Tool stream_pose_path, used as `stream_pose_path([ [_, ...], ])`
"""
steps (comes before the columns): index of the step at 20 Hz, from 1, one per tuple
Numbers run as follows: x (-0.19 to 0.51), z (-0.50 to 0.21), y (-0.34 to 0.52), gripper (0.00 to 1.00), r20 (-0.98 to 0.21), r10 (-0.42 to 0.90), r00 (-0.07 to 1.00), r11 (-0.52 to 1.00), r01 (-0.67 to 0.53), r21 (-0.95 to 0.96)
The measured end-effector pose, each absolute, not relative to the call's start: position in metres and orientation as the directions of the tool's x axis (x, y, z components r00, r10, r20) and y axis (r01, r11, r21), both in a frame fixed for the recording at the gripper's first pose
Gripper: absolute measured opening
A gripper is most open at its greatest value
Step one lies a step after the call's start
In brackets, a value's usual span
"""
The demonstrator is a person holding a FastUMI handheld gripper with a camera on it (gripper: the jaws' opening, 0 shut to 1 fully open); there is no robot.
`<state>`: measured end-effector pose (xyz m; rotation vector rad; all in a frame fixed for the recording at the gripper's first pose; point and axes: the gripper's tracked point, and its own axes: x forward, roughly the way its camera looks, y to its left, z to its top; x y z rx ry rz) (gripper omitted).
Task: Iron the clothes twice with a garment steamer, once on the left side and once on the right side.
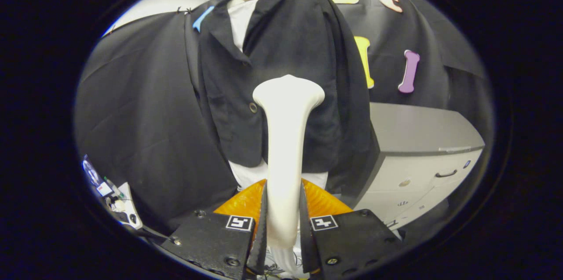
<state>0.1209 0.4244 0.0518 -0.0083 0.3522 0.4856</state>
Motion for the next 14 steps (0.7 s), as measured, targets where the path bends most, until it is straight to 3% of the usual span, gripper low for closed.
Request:
stream_pose_path([
  [14,0.098,0.248,0.542,0.34,-0.01,0.604,0.797,0.796,-0.604,0.031],
])
